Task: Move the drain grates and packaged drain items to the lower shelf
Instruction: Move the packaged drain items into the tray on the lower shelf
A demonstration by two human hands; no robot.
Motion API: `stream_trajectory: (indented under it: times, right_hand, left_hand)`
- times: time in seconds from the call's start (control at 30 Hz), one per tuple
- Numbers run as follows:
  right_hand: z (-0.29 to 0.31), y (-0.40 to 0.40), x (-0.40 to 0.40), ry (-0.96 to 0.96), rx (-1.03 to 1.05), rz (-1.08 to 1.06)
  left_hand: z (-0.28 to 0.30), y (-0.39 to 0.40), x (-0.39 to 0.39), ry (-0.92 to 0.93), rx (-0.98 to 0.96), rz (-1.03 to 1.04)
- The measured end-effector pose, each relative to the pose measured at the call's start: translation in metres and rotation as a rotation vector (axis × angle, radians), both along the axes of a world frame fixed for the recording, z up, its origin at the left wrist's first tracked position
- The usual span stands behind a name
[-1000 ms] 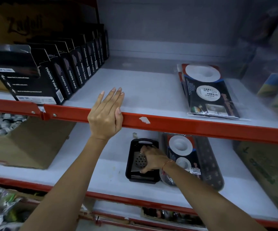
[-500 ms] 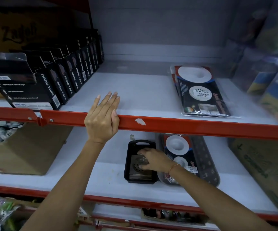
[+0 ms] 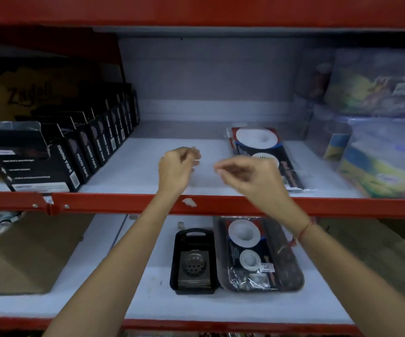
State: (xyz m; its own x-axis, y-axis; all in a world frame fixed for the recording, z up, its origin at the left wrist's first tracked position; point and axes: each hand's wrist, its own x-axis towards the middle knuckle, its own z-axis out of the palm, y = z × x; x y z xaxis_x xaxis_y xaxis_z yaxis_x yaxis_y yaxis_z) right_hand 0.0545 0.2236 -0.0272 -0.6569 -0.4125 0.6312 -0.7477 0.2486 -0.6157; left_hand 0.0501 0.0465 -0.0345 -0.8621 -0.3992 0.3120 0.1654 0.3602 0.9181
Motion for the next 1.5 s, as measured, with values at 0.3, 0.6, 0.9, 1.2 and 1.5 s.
stream_trajectory:
  times: [0.3,0.6,0.9,1.2,1.5]
  right_hand:
    - [0.020,0.090,-0.132,-0.330,0.070,-0.829]
    - [0.002,0.110,-0.142,-0.960,-0.324,-0.441]
    - [0.031,0.113,-0.099,-0.888,-0.444,-0.312]
    - [0.012,0.130,-0.004,-1.006,-0.432,-0.192]
    - [-0.023,0.170,0.079,-1.069,-0.379,-0.172]
  left_hand:
    - [0.017,0.037,-0.071,-0.388,0.366,-0.202]
    - [0.012,0.057,-0.090,-0.476,0.418,-0.388]
    - [0.025,0.042,-0.054,-0.390,0.484,-0.433]
    - [-0.004,0.037,0.034,-0.398,0.534,-0.522]
    - [-0.032,0.063,0.122,-0.451,0.490,-0.584]
